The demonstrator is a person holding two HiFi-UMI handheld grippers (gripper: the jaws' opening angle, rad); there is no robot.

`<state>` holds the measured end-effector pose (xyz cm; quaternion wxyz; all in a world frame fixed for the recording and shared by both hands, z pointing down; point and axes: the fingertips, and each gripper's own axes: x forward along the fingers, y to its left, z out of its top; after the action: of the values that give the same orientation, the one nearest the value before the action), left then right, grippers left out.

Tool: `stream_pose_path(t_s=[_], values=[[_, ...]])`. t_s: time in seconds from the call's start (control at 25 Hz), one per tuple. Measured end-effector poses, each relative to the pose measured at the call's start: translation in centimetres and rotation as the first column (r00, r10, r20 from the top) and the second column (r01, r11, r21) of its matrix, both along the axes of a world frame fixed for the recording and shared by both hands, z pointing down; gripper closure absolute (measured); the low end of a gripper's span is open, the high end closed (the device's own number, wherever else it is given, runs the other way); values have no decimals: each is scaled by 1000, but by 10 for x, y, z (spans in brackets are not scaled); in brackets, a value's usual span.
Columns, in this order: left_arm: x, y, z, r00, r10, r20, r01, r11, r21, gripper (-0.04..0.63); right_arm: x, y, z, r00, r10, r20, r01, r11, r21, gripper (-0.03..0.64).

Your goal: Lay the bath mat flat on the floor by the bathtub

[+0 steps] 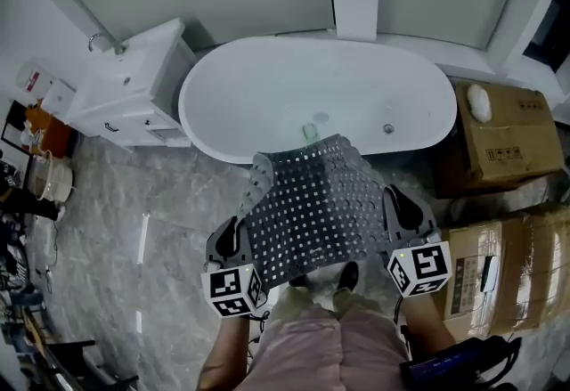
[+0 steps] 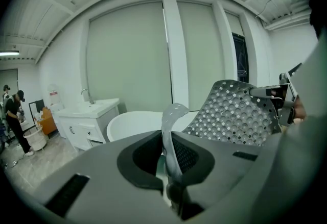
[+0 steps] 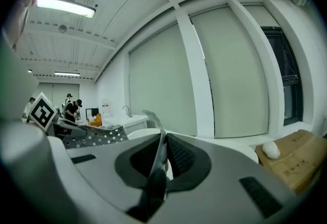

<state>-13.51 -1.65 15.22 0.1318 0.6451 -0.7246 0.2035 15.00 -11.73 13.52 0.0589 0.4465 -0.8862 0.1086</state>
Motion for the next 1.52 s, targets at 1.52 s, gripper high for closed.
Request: stream_pose_path(t_s=[1.52], values=[[-58, 33, 2, 993, 109, -43, -108, 994, 19, 554, -57, 62, -14, 995, 86, -49, -86, 996, 14, 586]])
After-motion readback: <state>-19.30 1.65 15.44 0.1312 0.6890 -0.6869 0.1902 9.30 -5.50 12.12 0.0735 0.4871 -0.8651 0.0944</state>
